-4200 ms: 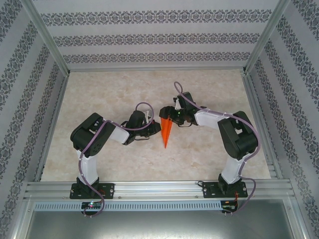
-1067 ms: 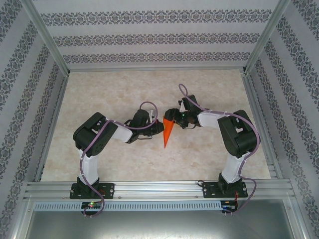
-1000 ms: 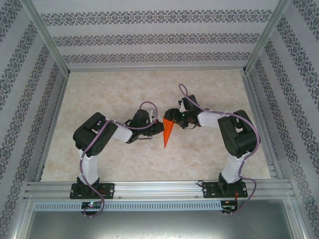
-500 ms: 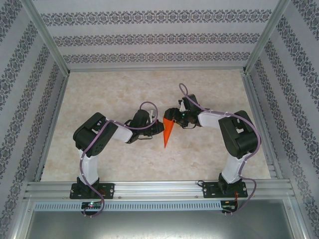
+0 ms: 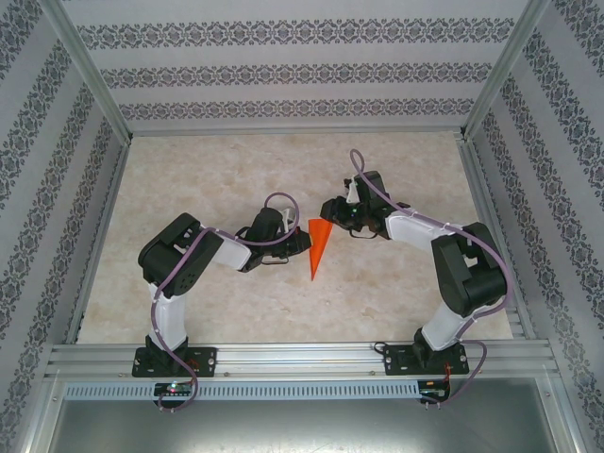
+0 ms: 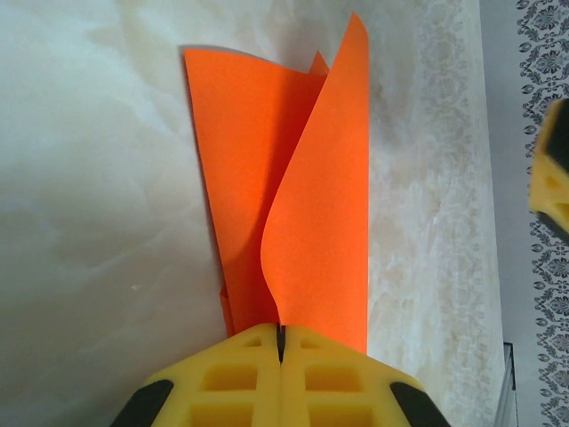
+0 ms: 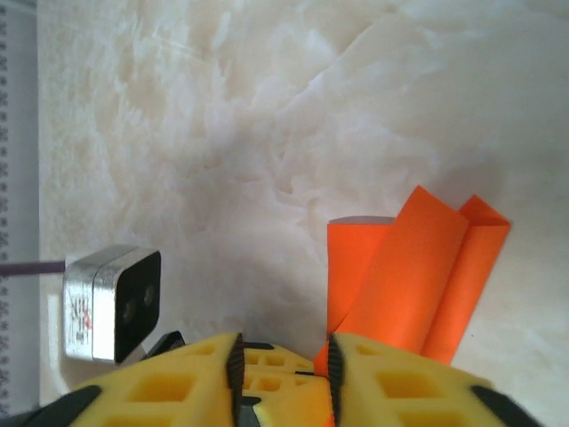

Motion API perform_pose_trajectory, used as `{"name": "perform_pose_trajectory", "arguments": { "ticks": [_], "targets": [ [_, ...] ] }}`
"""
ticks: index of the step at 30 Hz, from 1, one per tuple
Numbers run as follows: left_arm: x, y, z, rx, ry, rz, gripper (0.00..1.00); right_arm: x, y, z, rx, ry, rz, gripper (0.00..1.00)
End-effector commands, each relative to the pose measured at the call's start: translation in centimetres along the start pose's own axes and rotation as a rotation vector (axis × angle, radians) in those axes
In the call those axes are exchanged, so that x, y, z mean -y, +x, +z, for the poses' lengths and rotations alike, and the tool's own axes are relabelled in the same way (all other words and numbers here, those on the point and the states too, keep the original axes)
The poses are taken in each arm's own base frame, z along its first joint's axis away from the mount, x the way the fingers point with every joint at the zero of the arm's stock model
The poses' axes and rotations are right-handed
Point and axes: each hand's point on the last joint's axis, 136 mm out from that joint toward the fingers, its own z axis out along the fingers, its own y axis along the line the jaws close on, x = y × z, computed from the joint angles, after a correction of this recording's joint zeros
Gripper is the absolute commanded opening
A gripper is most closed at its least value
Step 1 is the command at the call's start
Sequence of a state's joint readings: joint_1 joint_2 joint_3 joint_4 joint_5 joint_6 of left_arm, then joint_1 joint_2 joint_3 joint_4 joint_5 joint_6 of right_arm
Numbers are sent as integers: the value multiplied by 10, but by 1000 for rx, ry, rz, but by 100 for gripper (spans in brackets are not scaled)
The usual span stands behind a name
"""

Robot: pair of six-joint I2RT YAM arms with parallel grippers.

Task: Fold a paper plane with a square sheet of paper (fold left side to right side)
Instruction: Fold the wing for the fifth time at the center of the table.

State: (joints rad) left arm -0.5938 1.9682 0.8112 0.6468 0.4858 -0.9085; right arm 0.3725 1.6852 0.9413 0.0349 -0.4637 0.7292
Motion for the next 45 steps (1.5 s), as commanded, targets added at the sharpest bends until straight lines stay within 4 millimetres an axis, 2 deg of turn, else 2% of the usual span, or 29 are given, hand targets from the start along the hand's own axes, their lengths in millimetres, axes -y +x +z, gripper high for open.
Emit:
{"name": "perform_pose_trajectory", "arguments": {
  "ticks": [1,4,12,35,45],
  "targets": [
    [-28,25,5,-66,-101,-29,0,-4,8,14,-37,-30,1,14],
    [-28,25,4,-65,-102,-30,0,1,12,25,-56,-22,12,7],
    [-30,25,4,-67,-112,-35,0,18,23,42,-96,2,33,0],
    [-48,31,5,-69,-165,-78,0,44,28,51,-109,59,38,0],
    [-47,32,6,-77,-154,-77,0,62,43,53,-157,105,66,0]
  ]
}}
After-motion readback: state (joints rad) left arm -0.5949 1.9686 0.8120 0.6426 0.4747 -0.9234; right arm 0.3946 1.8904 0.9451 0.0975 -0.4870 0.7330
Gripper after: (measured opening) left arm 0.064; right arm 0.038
